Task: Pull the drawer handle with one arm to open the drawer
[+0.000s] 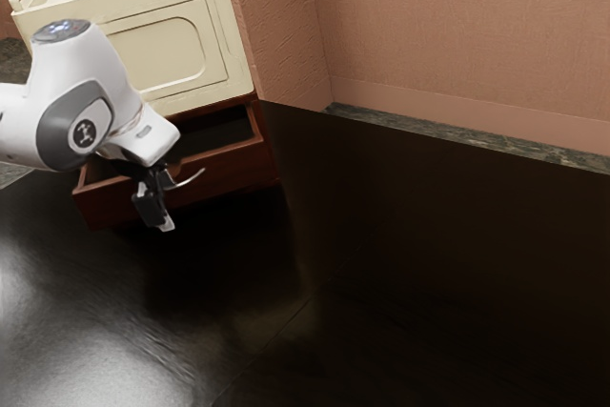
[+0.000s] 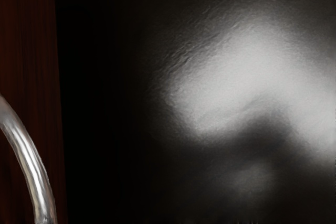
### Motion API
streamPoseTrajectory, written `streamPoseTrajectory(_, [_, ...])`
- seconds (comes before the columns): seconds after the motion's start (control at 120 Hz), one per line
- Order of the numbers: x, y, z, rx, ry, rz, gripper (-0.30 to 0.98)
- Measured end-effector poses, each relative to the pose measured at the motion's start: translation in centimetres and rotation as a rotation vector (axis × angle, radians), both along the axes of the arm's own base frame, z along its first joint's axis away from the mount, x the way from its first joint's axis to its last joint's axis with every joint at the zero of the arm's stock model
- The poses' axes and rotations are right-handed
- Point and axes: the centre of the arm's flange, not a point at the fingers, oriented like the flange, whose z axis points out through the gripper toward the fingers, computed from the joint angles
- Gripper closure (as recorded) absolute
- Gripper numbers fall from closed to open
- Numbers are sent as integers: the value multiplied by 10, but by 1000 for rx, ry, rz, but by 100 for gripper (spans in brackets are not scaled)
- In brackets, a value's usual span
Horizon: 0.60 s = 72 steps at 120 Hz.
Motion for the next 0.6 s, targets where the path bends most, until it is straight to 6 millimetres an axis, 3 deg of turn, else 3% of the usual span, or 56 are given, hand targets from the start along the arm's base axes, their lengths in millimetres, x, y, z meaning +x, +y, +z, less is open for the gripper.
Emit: streamPoseTrajectory(0.6, [-21, -23, -5, -6, -24, 18, 1])
